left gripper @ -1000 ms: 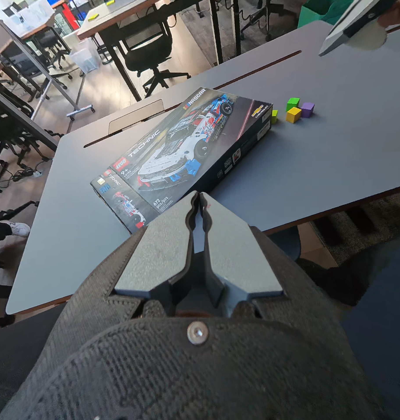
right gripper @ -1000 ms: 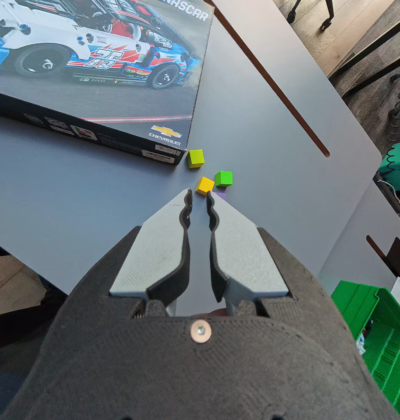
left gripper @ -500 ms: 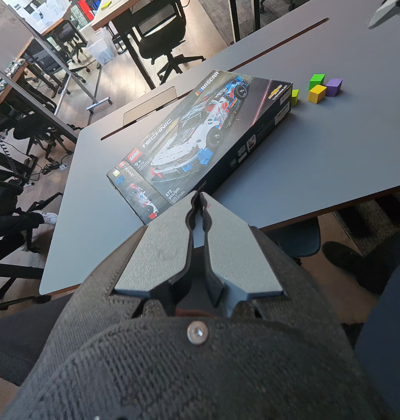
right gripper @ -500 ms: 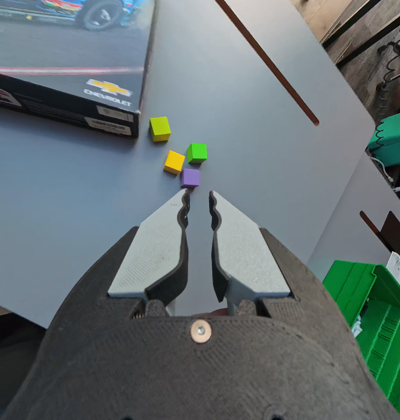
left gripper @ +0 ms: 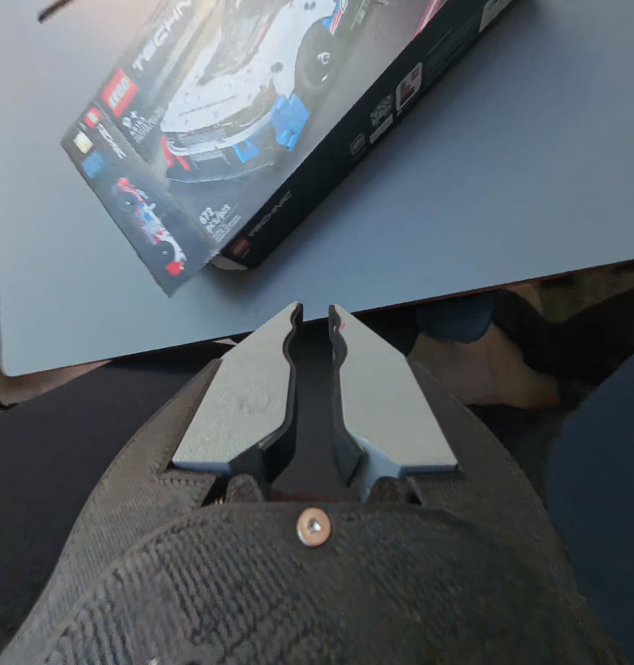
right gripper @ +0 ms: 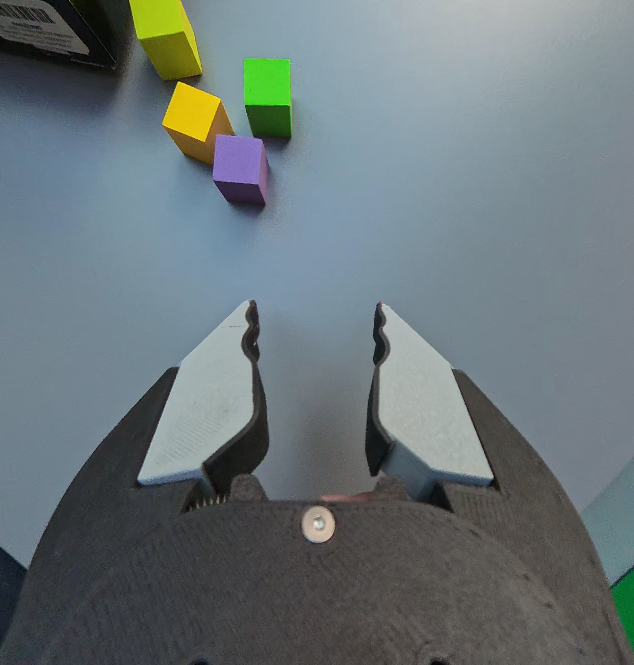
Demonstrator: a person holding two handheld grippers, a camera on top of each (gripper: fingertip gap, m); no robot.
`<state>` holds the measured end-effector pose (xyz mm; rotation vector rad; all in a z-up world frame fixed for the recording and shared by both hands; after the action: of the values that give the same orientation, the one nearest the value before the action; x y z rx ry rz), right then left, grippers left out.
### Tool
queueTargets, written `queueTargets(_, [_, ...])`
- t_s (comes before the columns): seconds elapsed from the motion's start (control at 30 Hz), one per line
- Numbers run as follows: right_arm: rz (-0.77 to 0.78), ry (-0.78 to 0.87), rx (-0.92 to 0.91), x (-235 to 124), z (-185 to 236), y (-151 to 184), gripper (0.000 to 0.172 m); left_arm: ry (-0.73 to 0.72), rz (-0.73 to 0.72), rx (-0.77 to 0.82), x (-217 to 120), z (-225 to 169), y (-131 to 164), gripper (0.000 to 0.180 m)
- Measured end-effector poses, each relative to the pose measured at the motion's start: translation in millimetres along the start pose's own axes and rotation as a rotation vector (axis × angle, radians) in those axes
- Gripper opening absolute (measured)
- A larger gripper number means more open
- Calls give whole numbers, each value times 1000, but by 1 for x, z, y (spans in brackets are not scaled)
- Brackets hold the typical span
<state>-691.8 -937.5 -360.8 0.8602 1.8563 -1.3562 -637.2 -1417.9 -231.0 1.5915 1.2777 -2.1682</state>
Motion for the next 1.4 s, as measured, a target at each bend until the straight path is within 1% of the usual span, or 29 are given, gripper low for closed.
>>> queueTargets(0.1, [-15,-43,-9,7,-10,8,69,65,14,-106,30,-29,-12,19])
queueTargets(0.2, [-25,-67,-23,10,-19,13,71,121,71,-100,54,-57,-16,24])
queueTargets(0.27, [-33,-73,-25,10,-26,15,71,151,107,-79,63,-68,-16,25])
queueTargets(0.37, [-52,-81,-22,9,-33,16,71,149,113,-83,64,-67,-20,26])
queueTargets(0.47, [-55,-88,-18,10,-35,16,71,133,114,-95,58,-51,-26,31])
queueTargets(0.57, [-47,-87,-5,9,-35,15,71,103,152,-3,42,-28,-29,34])
queueTargets(0.63, [-47,-87,10,6,-33,14,70,114,204,50,31,-10,-22,36])
queueTargets(0.73, [-21,-81,15,-1,-26,17,70,146,234,35,19,15,2,38])
queueTargets(0.83, [-13,-49,3,-14,-19,14,69,234,226,-64,17,26,38,39])
queueTargets(0.9, [2,-22,2,-24,-13,12,69,231,214,-112,17,32,59,38])
queueTargets(0.93, [12,-9,5,-29,-10,11,69,241,202,-133,15,35,62,40])
queueTargets(0.97, [22,6,9,-35,-6,10,69,248,160,-143,12,38,58,43])
queueTargets(1.0, [31,19,12,-42,-2,7,69,243,90,-133,6,43,52,41])
queueTargets(1.07, [42,51,5,-56,9,2,68,202,-37,-130,-3,59,50,34])
queueTargets(1.1, [46,69,-8,-62,15,-1,68,213,-82,-161,-6,67,53,34])
queueTargets(1.17, [53,99,-47,-76,29,-9,68,288,-160,-255,-9,79,56,35])
queueTargets(1.23, [51,128,-90,-90,44,-19,67,288,-196,-257,-11,93,61,21])
queueTargets(1.27, [45,140,-106,-97,52,-24,67,290,-196,-250,-10,98,66,19])
queueTargets(1.33, [31,155,-122,-113,66,-35,67,351,-161,-262,-7,100,78,22])
queueTargets(1.4, [20,166,-131,-126,77,-42,66,366,-143,-259,-10,106,90,24])
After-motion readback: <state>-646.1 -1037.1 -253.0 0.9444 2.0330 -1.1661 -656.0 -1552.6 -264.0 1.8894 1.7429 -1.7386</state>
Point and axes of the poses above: each gripper's, where its closed fingertips meet, x out along the fingers, y out of its underside, z = x × y across the jaws, the point moved 6 cm from there along -x, back along the fingers, and after that the axes turned 15 degrees about y, right-handed, at the moved point
